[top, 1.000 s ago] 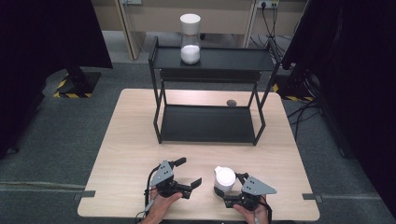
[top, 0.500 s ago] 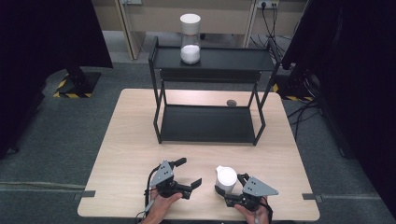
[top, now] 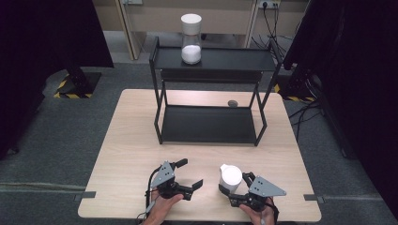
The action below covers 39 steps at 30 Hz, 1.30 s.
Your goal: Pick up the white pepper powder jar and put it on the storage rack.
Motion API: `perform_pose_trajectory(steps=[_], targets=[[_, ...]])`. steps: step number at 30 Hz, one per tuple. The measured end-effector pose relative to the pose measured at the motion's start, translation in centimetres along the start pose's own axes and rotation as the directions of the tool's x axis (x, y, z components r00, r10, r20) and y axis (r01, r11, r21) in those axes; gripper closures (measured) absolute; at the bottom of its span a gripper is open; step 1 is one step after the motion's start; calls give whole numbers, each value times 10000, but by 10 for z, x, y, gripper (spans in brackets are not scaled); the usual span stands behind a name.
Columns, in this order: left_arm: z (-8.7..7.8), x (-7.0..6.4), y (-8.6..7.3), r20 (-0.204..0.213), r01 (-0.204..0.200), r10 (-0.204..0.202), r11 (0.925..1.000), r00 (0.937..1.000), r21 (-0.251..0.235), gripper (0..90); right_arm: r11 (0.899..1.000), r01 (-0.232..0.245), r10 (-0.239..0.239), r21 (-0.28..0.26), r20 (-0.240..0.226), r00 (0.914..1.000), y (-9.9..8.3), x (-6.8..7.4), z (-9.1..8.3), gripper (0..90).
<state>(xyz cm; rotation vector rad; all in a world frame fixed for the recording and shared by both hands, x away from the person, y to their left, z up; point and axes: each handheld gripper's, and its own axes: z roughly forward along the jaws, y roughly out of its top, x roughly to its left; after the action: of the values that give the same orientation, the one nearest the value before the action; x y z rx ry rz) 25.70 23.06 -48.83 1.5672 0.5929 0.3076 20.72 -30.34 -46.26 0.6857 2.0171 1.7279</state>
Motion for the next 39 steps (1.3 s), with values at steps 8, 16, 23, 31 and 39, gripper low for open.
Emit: perform_pose_trajectory(steps=[8,16,23,31,39], targets=[[0,0,0,-21,-38,38,10000,10000,24,0,9998,160,-159,-88,132,9998,14,-5,-4,306],[0,-1,0,-38,-73,73,10000,10000,34,1,9995,206,-200,-221,265,9994,27,-10,-11,307],[0,-1,-1,-24,-80,80,10000,10000,21,1,9986,424,-413,-318,343,9986,48,-13,-12,306],[1,-1,0,-5,-58,58,10000,10000,39,1,9979,391,-380,-519,216,9990,76,-21,-8,307],[1,0,0,24,-36,36,10000,10000,62,0,9983,291,-287,-496,86,9996,107,-35,1,306]])
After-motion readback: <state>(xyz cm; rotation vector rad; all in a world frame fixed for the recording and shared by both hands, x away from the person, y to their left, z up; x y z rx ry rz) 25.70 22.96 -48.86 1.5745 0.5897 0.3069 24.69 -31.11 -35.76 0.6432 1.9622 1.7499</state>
